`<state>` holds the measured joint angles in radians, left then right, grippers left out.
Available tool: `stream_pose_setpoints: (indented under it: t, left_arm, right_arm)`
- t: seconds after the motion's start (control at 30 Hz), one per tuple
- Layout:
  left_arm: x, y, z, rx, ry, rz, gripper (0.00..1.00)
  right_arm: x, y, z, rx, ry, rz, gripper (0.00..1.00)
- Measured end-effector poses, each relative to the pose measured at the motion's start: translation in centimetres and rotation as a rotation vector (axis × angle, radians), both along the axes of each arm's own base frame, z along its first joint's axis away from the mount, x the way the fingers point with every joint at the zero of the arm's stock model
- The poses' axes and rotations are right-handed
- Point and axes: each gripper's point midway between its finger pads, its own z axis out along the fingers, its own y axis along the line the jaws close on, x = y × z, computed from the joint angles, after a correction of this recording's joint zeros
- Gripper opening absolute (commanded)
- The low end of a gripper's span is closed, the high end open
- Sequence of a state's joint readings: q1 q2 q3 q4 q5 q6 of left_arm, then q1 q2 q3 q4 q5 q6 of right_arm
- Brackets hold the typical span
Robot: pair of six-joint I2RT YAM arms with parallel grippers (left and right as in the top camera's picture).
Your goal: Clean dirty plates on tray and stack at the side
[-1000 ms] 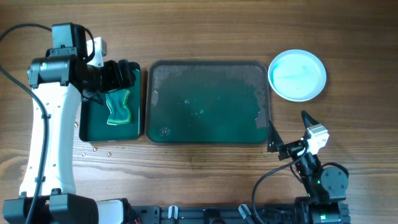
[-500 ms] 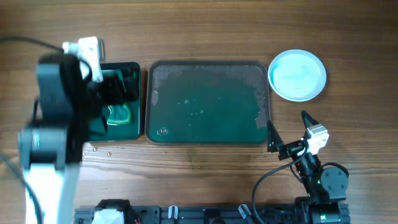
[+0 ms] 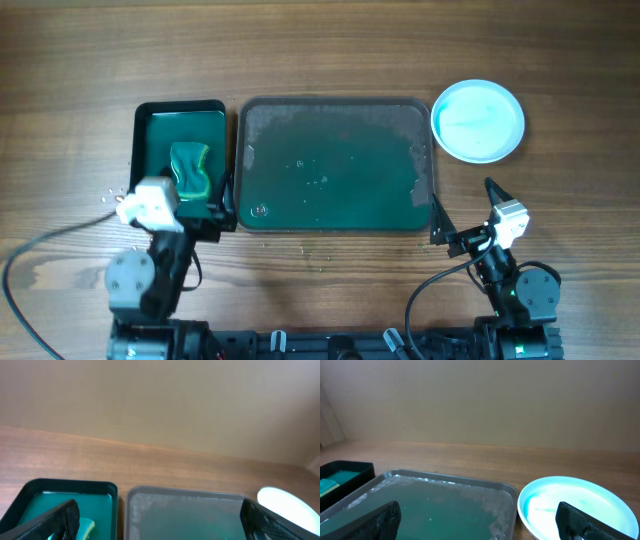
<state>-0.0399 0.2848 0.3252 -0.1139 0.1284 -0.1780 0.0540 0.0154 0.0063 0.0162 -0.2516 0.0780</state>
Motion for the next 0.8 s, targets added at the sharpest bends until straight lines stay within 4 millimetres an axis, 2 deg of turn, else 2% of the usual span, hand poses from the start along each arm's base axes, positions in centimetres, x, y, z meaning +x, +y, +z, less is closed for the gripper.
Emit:
stream_pose_setpoints:
  t: [0.2, 0.27, 0.8]
  left_arm:
    - [-0.7, 0.8, -3.9, -0.001, -0.02, 0.034, 1.0]
    - [-0.7, 1.1, -4.5, -0.002, -0.023, 0.051, 1.0]
    - [-0.4, 3.2, -4.9, -0.003, -0.096, 0.171, 1.0]
  right_arm:
    - [0.0, 0.0, 0.0, 0.0, 0.0, 0.0, 1.0]
    - [0.0, 0.0, 0.0, 0.0, 0.0, 0.0, 1.0]
    - [0.0, 0.0, 0.0, 0.0, 0.0, 0.0, 1.0]
